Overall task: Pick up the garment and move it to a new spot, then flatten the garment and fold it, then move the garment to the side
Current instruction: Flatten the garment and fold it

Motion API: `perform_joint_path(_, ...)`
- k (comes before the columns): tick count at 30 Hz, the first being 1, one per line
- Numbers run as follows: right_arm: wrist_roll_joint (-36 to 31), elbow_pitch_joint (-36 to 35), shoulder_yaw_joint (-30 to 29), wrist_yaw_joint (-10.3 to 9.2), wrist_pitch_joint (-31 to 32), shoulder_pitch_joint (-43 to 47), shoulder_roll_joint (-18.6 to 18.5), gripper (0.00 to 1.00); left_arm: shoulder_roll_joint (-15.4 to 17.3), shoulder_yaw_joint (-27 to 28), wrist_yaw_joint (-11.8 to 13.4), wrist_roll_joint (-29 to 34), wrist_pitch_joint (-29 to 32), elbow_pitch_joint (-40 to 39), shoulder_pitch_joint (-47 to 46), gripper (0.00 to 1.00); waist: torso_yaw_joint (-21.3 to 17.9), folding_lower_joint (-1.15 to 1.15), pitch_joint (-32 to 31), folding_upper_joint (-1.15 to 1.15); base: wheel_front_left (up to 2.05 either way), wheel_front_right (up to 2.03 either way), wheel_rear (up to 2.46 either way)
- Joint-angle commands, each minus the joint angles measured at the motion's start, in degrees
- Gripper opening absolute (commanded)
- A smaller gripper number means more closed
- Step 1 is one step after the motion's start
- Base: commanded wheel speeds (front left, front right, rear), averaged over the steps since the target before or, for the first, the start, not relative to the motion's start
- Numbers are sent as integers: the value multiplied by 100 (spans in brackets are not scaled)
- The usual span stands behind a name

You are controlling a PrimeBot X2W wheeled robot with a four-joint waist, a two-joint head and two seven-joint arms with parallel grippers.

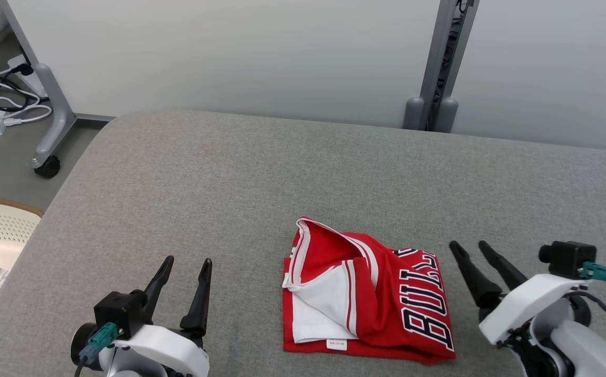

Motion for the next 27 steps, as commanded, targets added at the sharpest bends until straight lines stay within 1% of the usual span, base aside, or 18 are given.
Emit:
perform_joint_path(1, -74, -88, -22, 1, -59, 61, 53, 100, 26, 5, 12, -6, -7, -21, -5, 100, -18, 0, -2, 0, 0, 0, 0)
perform_joint_path(4, -378, -164, 52, 1, -38, 70, 65, 100, 37, -20, 17, -11, 19, -25, -15, 100, -17, 0, -25, 0, 0, 0, 0)
perform_joint_path(5, -496, -155, 56, 1, -39, 51, 83, 54, 37, -39, 9, -9, 32, -25, -22, 100, -1, 0, -38, 0, 0, 0, 0)
perform_joint_path(6, -616, -133, 27, 1, -53, 26, 103, 32, 38, -44, 7, -8, 41, -29, -30, 100, 18, 0, -46, 0, 0, 0, 0)
perform_joint_path(7, -728, -115, 15, 1, -41, 9, 123, 0, 41, -47, 9, -13, 44, -31, -35, 100, 42, 0, -54, 0, 0, 0, 0)
perform_joint_path(14, -1336, -97, -31, 1, 346, -98, 257, 0, 34, -22, 34, -67, 39, -31, 4, 100, 241, 0, -16, 0, 0, 0, 0)
perform_joint_path(17, -1494, 23, -13, 1, 615, -180, 430, 0, 0, -35, 24, -80, 31, -9, -32, 100, 335, 0, 5, 0, 0, 0, 0)
perform_joint_path(19, -1474, 108, 1, 1, 784, -217, 580, 0, -9, -38, 9, -88, 26, 10, -67, 100, 409, 0, 10, 0, 0, 0, 0)
perform_joint_path(22, -1424, 293, 48, 0, 964, -199, 706, 0, -26, -51, -4, -90, 19, 49, -84, 100, 550, 0, -4, 0, 0, 0, 0)
perform_joint_path(27, -1342, 515, 130, 1, 1130, -110, 808, 0, -10, -37, -1, -91, 10, 84, -48, 100, 698, 0, -27, 0, 0, 0, 0)
